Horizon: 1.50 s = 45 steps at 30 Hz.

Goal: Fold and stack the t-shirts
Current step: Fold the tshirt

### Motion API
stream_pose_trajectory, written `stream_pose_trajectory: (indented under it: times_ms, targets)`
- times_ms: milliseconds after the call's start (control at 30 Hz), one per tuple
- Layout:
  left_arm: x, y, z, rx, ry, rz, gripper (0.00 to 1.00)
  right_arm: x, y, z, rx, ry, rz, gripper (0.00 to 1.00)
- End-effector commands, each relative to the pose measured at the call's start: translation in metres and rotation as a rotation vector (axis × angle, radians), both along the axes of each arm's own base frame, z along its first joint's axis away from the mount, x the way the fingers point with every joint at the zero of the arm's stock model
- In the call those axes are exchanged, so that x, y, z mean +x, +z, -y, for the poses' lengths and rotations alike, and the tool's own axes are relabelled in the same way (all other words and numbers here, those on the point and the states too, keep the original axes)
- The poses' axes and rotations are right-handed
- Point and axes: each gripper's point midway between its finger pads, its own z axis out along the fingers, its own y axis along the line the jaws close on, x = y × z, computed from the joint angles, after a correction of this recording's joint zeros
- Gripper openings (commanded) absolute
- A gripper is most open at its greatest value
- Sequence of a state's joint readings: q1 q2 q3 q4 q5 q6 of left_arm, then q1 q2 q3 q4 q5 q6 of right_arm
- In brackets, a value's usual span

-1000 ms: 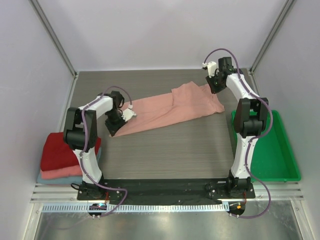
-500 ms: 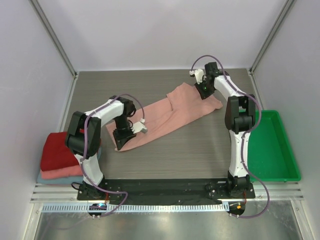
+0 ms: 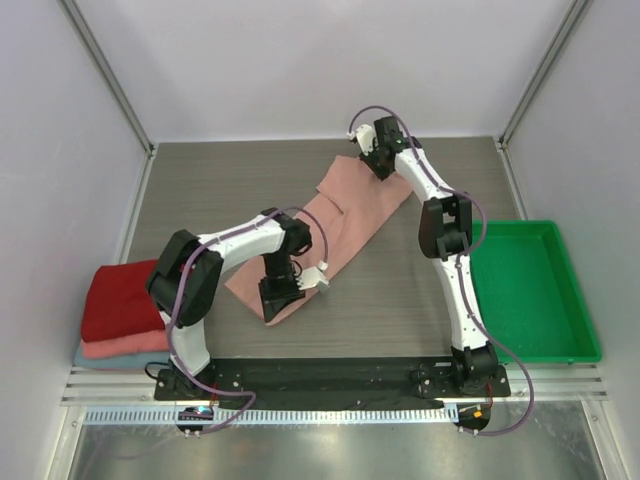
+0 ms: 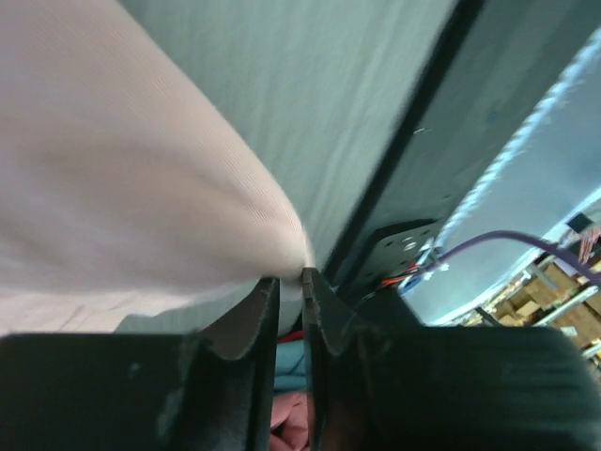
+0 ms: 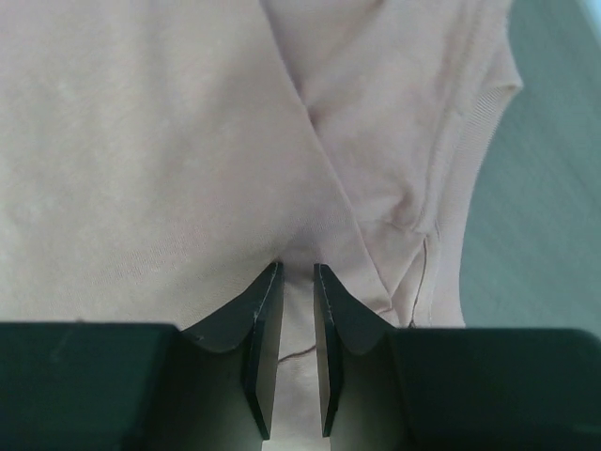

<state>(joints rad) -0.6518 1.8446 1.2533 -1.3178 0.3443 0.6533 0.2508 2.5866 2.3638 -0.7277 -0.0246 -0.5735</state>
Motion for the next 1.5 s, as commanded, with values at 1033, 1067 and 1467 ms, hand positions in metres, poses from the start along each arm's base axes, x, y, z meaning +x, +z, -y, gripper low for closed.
stream_pose_trajectory:
  times_ms: [1033,1067,1467]
  targets:
    - [0.016,-0.069,0.069,0.052,-0.018,-0.004,0.22,-0.035,0.004,-0.038,0.017,-0.056,0.097,0.4]
    - [0.013,-0.069,0.074,0.049,-0.029,-0.005,0.22,-0.034,-0.001,-0.038,0.01,-0.056,0.093,0.4]
    - [0.012,-0.06,0.15,-0.042,-0.083,-0.029,0.22,0.014,-0.019,-0.071,0.085,-0.009,0.123,0.42]
